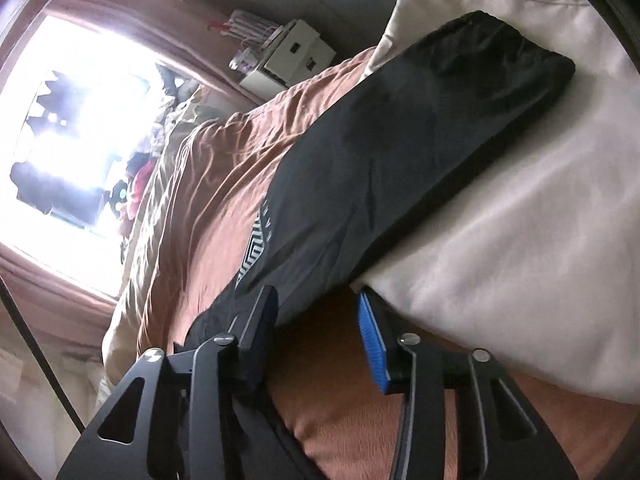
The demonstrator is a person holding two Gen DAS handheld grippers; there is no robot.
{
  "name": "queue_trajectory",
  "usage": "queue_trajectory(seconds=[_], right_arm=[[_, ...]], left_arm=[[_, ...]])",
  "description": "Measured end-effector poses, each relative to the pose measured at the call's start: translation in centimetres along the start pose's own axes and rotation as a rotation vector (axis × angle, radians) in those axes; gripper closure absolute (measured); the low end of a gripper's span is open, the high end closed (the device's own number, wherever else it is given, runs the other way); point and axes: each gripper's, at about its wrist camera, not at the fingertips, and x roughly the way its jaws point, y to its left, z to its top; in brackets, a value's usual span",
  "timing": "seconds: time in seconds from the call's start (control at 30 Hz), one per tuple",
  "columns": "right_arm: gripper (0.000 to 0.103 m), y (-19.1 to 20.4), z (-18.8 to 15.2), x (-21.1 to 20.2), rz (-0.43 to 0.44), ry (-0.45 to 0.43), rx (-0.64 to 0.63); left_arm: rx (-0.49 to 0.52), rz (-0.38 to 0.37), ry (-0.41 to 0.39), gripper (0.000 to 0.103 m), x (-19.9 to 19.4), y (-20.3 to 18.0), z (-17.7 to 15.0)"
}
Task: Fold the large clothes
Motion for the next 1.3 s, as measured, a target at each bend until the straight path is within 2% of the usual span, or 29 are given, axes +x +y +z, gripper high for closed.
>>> queue_trajectory(seconds=[0.1,0.17,0.23,0.33,0.57,0.77,1.03,1.3], right_arm=[[0.074,-0.7,1.0,0.1,0.002,-0.007,0.024],[0.087,-1.2,1.2,0.4,-0.012,-0.002,0.048],[0.094,-1.5,1.2,0.5,-0.009,0.003,0.065],[0.100,-0.2,1.0,-0.4,-0.001,-0.016,0.024],[0.102,5.0,1.2,-3.3,0.041,-0.071,-0.141],[0.102,10.4,-1.3,-5.5,0.082,-0.091,-0.310],[0.102,17.5,-7.0,-7.5,0.181,-0.039,-0.525],[0.102,21.8,-13.1,-5.2,0.211,0.078,-0.705]], left_arm=[[-0.005,-0.003,0.008,0.058,0.3,0.1,-0.1],[-0.008,-0.004,0.010,0.058,0.4,0.2,-0.1],[-0.009,-0.008,0.011,0.058,0.5,0.2,-0.1],[-0.012,-0.010,0.012,0.058,0.4,0.4,-0.1],[-0.036,-0.032,0.007,0.058,-0.1,1.0,0.1],[-0.078,-0.055,-0.002,0.058,-0.6,2.2,0.7],[-0.133,-0.088,-0.012,0.058,-1.5,3.8,1.2],[-0.172,-0.125,-0.035,0.059,-2.9,5.4,1.8]])
